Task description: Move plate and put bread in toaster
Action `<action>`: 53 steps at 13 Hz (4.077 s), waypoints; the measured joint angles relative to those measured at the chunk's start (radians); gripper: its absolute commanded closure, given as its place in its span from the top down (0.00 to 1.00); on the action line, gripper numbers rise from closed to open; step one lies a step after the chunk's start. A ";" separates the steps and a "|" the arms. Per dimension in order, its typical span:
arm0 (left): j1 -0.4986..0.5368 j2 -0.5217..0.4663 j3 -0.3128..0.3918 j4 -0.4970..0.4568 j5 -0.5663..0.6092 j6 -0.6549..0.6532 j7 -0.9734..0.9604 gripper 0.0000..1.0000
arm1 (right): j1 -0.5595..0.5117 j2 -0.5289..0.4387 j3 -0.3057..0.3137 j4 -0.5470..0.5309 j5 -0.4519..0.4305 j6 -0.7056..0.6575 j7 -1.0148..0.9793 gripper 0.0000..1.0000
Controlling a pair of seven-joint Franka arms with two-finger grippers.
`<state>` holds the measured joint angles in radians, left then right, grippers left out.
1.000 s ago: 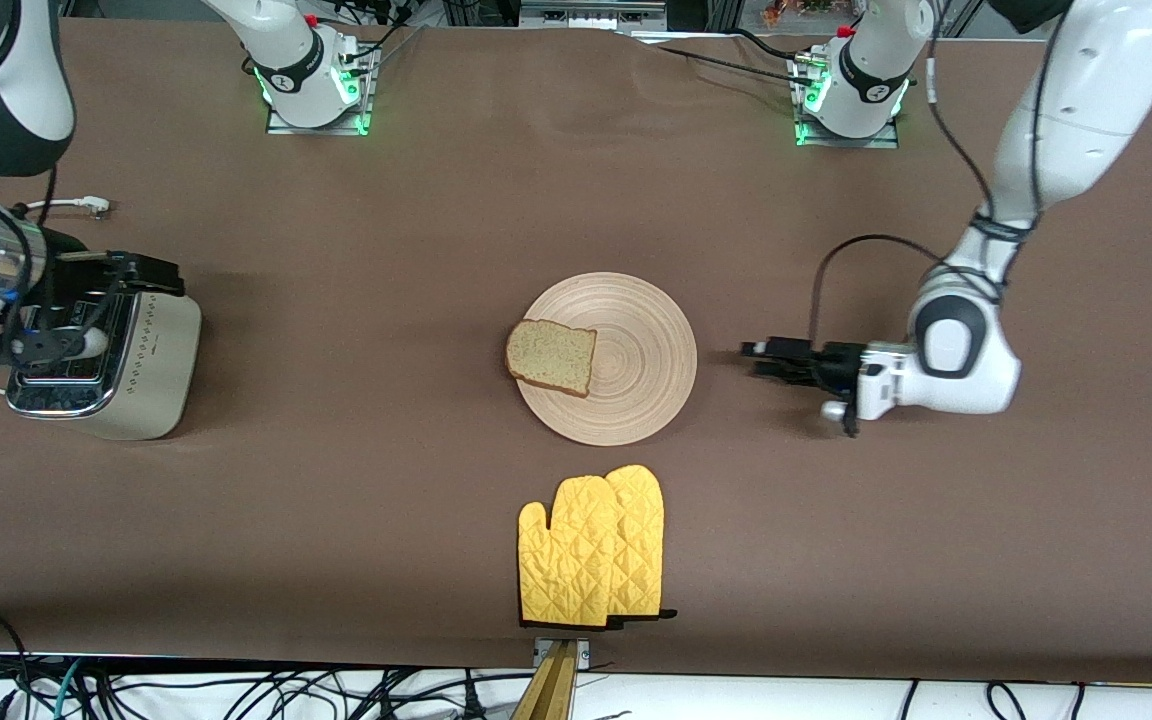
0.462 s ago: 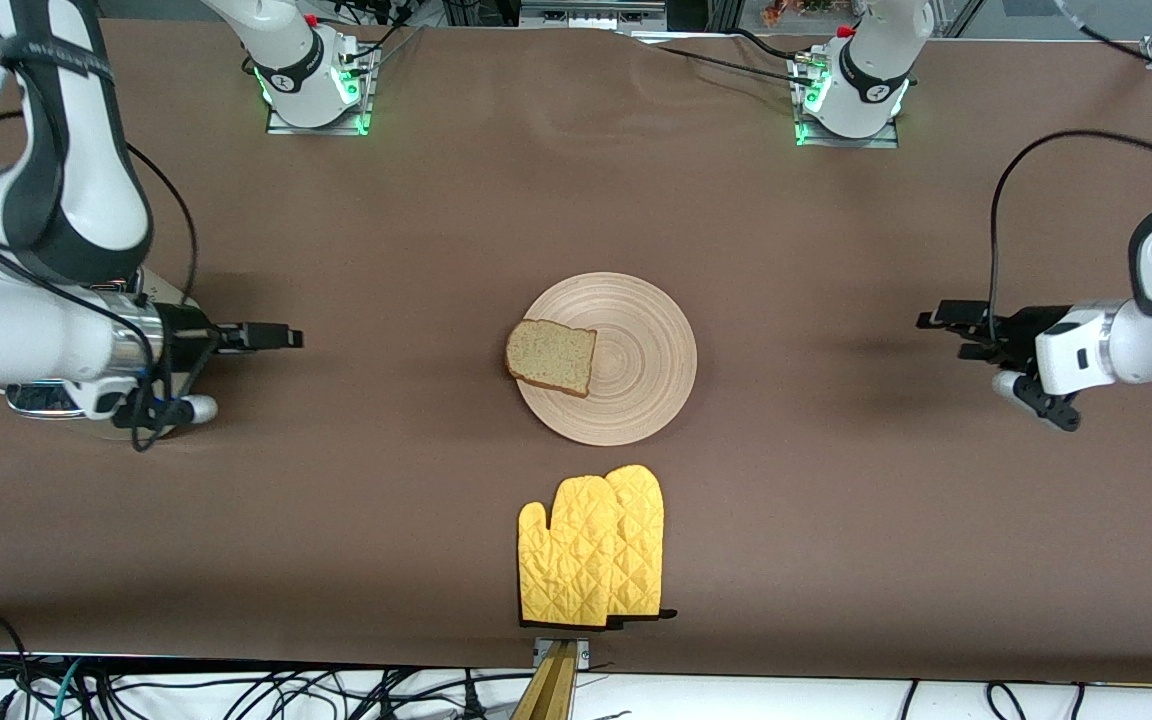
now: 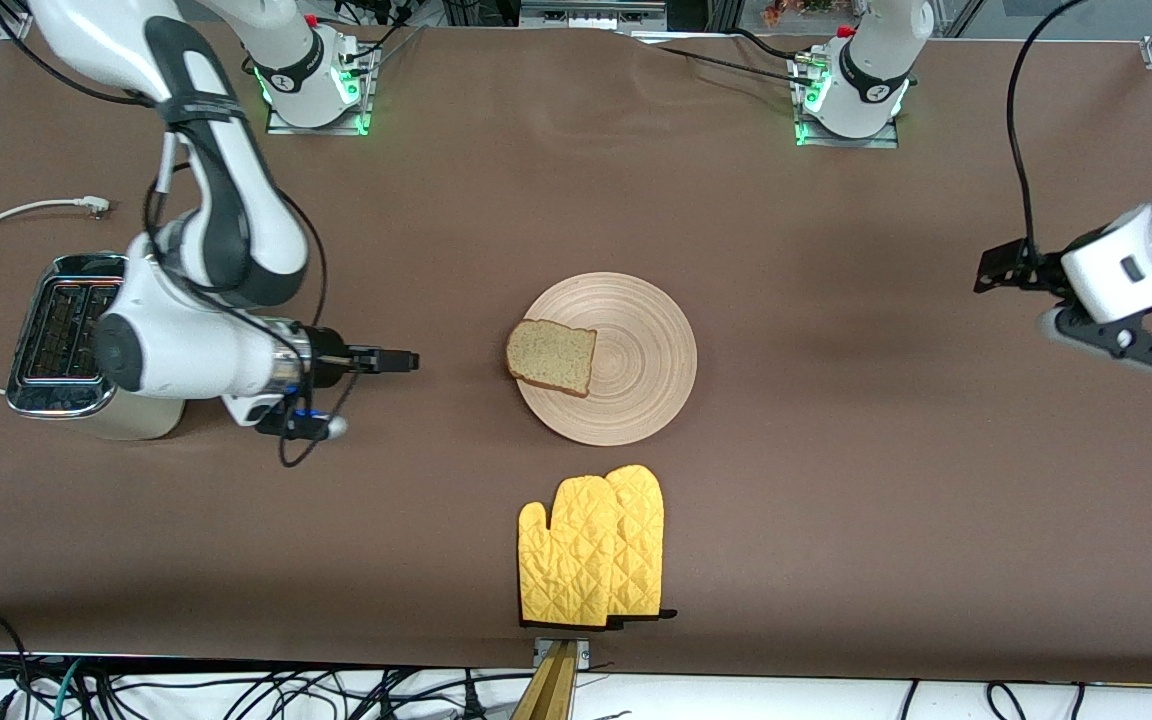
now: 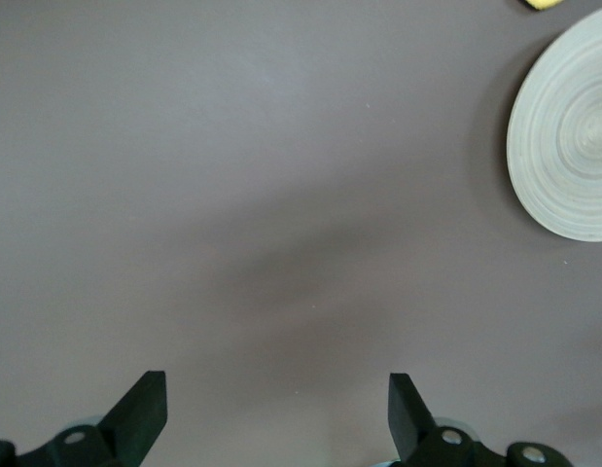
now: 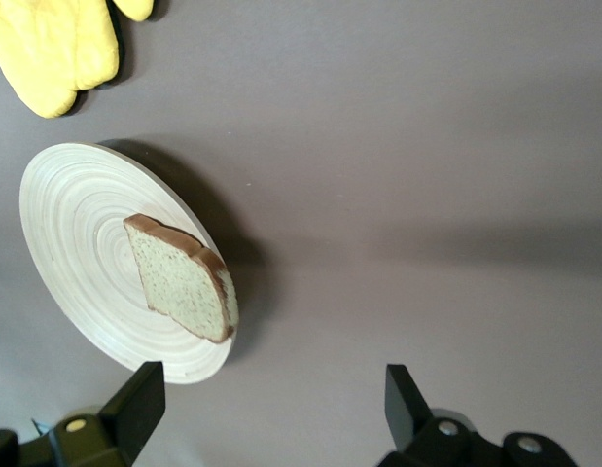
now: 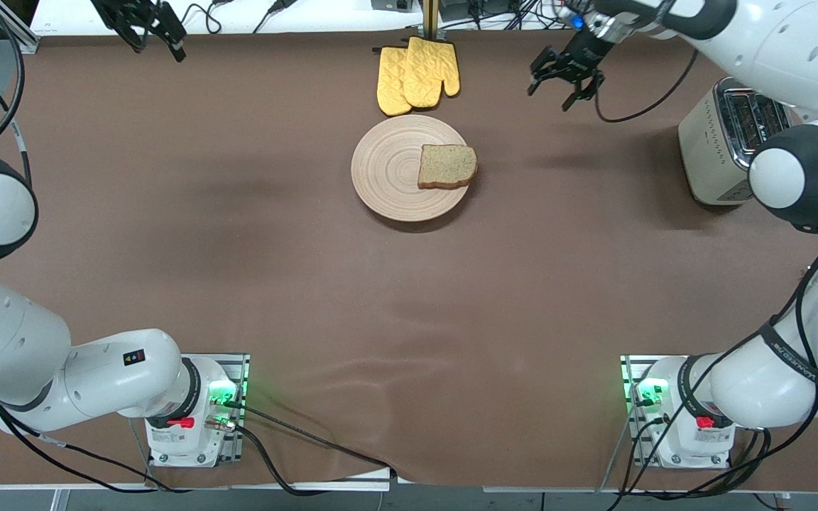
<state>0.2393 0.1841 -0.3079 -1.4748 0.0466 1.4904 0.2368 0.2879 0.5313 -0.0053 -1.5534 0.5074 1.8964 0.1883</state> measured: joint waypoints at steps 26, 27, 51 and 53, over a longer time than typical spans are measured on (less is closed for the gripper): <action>-0.249 -0.229 0.252 -0.272 -0.045 0.208 -0.197 1.00 | 0.256 0.195 0.000 -0.006 0.001 0.297 0.192 0.00; -0.250 -0.229 0.242 -0.271 -0.038 0.208 -0.197 1.00 | 0.257 0.195 0.001 -0.006 0.001 0.297 0.192 0.00; -0.177 -0.213 0.210 -0.237 -0.076 0.146 -0.200 1.00 | 0.254 -0.099 -0.545 0.174 -0.349 -0.473 -0.110 0.00; -0.177 -0.212 0.210 -0.237 -0.076 0.145 -0.200 1.00 | 0.249 -0.098 -0.663 0.171 -0.368 -0.525 -0.227 0.00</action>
<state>0.0620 -0.0283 -0.0981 -1.7114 -0.0296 1.6358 0.0363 0.5369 0.4328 -0.6688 -1.3829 0.1390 1.3718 -0.0388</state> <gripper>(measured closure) 0.000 0.925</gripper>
